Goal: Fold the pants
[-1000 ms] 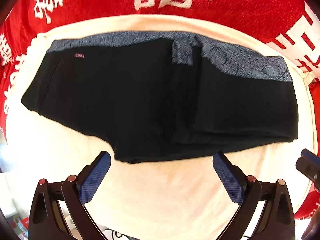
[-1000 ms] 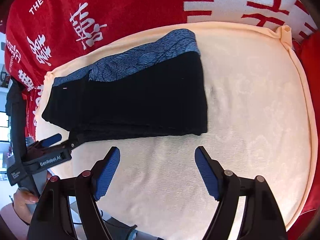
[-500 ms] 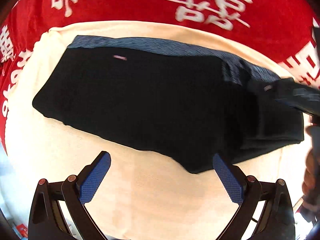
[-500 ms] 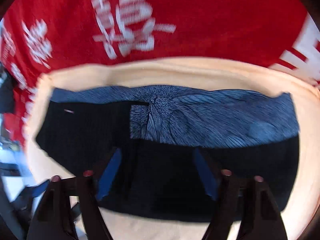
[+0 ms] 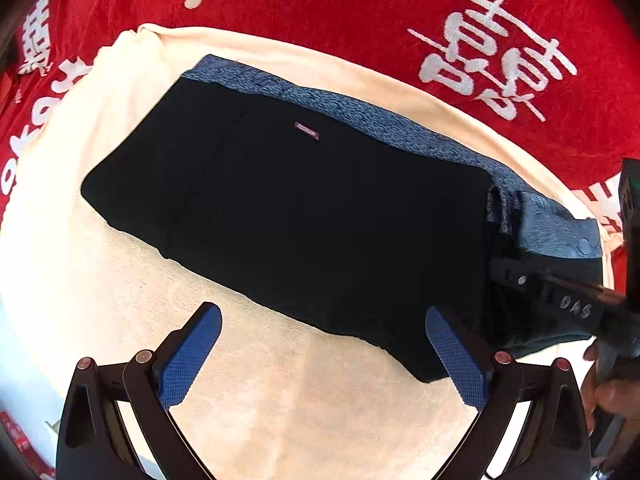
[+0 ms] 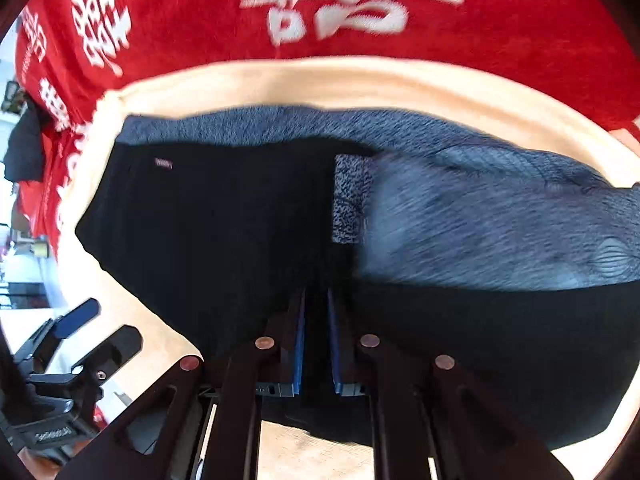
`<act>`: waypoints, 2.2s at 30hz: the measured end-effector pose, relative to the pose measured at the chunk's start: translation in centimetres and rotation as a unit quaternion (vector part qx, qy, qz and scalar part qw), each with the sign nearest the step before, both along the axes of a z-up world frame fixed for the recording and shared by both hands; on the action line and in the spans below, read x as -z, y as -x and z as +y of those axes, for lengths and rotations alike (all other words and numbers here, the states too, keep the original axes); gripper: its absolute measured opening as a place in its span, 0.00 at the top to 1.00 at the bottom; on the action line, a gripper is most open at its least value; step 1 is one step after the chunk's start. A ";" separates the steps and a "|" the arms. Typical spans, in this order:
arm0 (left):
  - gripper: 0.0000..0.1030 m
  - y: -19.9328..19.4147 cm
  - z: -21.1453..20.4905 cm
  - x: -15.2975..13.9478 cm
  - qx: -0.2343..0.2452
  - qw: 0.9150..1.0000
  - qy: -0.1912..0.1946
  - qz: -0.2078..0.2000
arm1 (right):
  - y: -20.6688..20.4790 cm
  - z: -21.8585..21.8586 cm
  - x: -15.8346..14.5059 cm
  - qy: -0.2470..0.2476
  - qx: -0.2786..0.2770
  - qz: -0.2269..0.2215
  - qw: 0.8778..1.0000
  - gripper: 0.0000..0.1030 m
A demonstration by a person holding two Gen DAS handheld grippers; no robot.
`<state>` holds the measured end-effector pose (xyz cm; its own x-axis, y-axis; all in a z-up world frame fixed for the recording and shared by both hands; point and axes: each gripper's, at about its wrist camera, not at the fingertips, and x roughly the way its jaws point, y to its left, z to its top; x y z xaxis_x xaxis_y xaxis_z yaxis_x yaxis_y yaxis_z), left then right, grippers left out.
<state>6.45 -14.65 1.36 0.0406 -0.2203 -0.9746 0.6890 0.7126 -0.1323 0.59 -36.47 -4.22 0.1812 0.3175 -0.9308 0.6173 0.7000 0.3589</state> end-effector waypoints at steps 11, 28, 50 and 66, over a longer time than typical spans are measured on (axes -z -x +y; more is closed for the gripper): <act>0.00 -1.0 -1.7 1.7 -0.013 0.999 -0.012 0.027 | 3.6 -0.5 -6.8 0.065 -0.017 -0.023 0.997 0.35; 0.00 -3.7 -1.2 3.4 -0.031 0.998 -0.042 0.027 | 1.7 2.6 -2.0 0.058 -0.039 0.066 0.995 0.24; 0.00 -6.4 2.1 4.1 -0.077 0.994 -0.056 0.046 | -0.1 4.5 -1.5 0.072 -0.071 0.100 0.990 0.21; 0.00 -9.0 4.4 4.5 -0.091 0.994 -0.053 0.041 | -0.8 5.0 -1.7 0.074 -0.065 0.102 0.990 0.20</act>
<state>15.49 -10.27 -3.10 -0.0111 -0.1122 -0.9936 0.5374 0.8373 -0.1006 1.35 -31.46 -2.52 -0.0478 0.1833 -0.9819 0.5681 0.8135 0.1242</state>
